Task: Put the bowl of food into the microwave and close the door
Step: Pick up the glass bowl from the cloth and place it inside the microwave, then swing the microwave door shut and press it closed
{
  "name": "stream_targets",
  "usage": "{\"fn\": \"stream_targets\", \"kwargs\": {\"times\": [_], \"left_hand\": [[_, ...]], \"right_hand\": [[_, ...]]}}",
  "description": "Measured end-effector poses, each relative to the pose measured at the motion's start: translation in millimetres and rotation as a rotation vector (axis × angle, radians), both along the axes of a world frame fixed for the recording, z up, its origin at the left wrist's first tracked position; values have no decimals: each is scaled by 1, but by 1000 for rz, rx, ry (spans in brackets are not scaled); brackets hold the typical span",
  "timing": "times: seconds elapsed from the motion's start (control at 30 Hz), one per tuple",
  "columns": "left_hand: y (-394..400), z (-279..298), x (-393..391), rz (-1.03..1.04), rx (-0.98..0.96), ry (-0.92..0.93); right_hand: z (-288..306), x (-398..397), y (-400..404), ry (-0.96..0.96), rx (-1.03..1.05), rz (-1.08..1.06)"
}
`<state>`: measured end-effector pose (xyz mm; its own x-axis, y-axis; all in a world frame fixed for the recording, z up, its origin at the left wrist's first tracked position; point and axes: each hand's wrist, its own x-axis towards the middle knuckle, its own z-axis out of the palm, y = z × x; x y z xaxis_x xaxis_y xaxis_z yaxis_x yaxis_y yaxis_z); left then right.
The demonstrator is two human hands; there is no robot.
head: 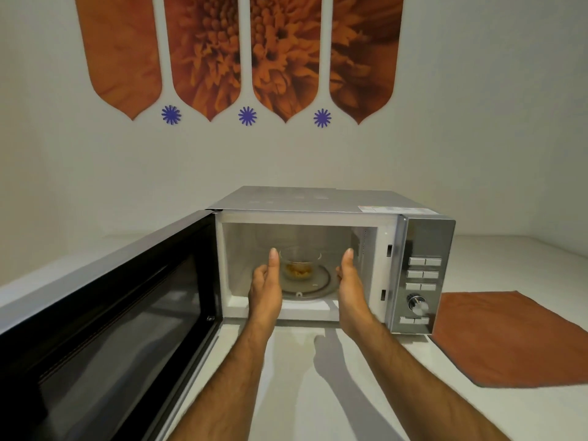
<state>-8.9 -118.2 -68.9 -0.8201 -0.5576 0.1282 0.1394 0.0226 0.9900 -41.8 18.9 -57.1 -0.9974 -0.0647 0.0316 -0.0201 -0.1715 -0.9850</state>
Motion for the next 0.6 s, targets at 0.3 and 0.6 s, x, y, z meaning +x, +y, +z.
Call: {"fn": "stream_targets", "kwargs": {"times": [0.3, 0.6], "left_hand": [[15, 14, 76, -35, -1, -2], [23, 42, 124, -62, -68, 106]], "right_hand": [[17, 85, 18, 46, 48, -6], [31, 117, 24, 93, -47, 33]]}}
